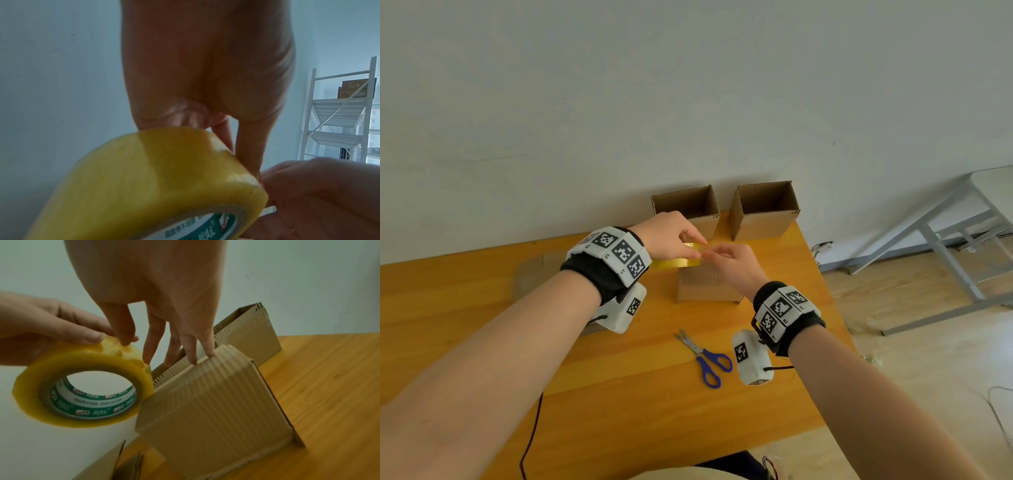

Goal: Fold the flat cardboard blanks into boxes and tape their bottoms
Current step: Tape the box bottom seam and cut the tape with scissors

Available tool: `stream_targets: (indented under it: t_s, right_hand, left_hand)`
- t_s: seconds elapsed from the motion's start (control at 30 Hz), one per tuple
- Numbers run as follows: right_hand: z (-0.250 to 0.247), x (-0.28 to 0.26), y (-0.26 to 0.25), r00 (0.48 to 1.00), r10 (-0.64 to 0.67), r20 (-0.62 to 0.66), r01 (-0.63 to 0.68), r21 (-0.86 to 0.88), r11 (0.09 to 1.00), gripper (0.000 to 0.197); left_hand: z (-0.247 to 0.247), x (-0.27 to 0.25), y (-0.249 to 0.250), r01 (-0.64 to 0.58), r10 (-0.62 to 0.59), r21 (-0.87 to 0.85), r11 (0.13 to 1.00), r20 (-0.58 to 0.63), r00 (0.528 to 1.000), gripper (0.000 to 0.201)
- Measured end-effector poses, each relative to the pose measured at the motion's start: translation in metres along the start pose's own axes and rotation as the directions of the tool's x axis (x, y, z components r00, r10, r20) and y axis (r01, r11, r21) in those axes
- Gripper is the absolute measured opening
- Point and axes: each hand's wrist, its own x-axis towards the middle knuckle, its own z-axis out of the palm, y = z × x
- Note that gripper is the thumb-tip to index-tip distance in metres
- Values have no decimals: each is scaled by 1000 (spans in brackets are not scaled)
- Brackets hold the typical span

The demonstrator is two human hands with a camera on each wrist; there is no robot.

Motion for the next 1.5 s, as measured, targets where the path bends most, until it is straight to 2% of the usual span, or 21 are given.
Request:
stream_targets:
  t_s: [0.2, 0.43, 0.57, 0.73, 0.83, 0.87, 0.97, 1.1, 1.33, 1.5]
  right_hand:
    - [0, 4, 1, 1000, 10, -17, -10, 35, 999, 16]
    - [0, 5, 6, 1000, 7, 9, -7, -49, 999, 17]
    - [-7, 3, 6, 999, -54, 1, 54, -88, 995, 11]
    - [-16, -3, 8, 993, -64, -95, 70, 60, 996, 8]
    - [-16, -4, 6, 995, -11, -99, 34, 242, 970, 9]
    - [-16, -4, 4, 995, -6, -100, 31, 251, 967, 13]
    - [-14, -3, 4, 986, -25, -163, 57, 194, 979, 21]
    - [-9, -6, 9, 973, -29, -228, 70, 172, 983, 19]
    - [-3, -12, 21, 974, 39, -224, 26, 278, 960, 13]
    - [5, -8, 28, 969, 31, -246, 11, 169, 986, 15]
  left_hand:
    - [1, 1, 2, -2, 3, 23, 1000, -17, 1000, 38]
    - [6, 1, 1, -3, 4, 23, 1000, -40, 999, 39]
    - [9, 4, 2, 34, -31, 48, 998, -76, 997, 43]
    - [12, 10, 6, 50, -42, 63, 997, -128, 991, 37]
    - [16, 13, 10, 23, -14, 92, 995, -101, 995, 28]
    - [17, 14, 10, 17, -8, 99, 995, -91, 996, 28]
    - [17, 14, 9, 0, 8, 103, 995, -77, 997, 30]
    - [17, 11, 3, -29, 36, 107, 994, -67, 997, 32]
    - [18, 11, 4, -38, 49, 156, 987, -71, 996, 30]
    - [15, 13, 7, -33, 41, 179, 983, -40, 998, 28]
